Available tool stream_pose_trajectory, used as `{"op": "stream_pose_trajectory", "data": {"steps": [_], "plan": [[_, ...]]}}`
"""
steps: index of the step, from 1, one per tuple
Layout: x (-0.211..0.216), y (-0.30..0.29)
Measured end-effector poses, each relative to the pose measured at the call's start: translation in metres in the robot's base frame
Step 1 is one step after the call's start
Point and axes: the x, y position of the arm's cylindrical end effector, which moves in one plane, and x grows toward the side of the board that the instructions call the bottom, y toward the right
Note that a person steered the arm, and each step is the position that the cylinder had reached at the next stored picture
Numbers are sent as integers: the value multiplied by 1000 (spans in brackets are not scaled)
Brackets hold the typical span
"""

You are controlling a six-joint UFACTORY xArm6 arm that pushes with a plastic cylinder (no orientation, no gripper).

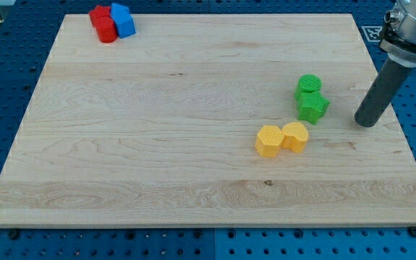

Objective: Move the green star to the bottom of the red circle

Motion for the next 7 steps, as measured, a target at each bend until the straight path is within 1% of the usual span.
{"op": "stream_pose_trajectory", "data": {"steps": [2,4,5,7], "plan": [[-9,-48],[-38,-94],[-38,-120],[-42,-193]]}}
